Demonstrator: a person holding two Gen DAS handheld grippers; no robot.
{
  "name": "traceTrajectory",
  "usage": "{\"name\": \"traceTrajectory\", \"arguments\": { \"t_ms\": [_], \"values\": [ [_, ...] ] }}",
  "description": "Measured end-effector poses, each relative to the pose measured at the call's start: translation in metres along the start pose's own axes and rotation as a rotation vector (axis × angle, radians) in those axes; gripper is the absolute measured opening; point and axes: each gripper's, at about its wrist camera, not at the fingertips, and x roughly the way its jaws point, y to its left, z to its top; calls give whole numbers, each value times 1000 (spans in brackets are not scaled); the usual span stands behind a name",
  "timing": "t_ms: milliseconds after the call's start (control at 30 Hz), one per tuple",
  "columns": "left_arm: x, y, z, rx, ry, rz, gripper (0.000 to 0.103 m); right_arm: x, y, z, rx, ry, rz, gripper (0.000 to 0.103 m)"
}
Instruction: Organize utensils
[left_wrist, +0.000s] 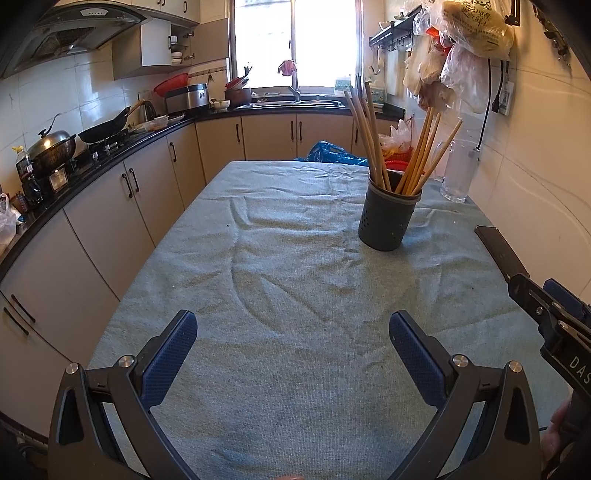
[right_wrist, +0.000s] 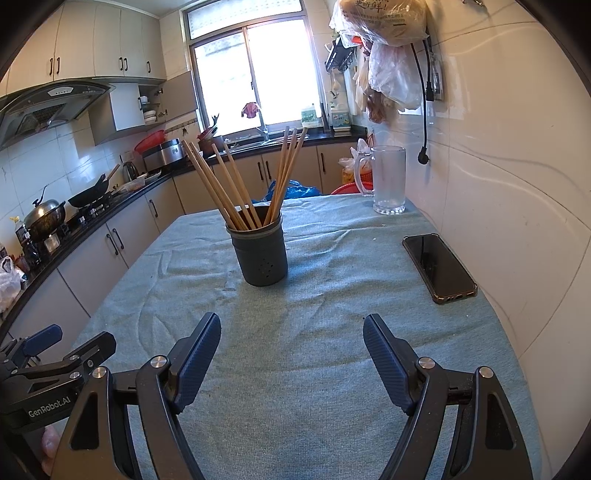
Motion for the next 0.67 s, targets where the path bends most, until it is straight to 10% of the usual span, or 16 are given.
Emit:
{"name": "traceTrajectory", "arguments": {
  "t_ms": [667],
  "values": [
    [13, 2, -2, -14, 41, -12, 103, 13, -2, 2, -7, 37, 5, 85]
  ]
}}
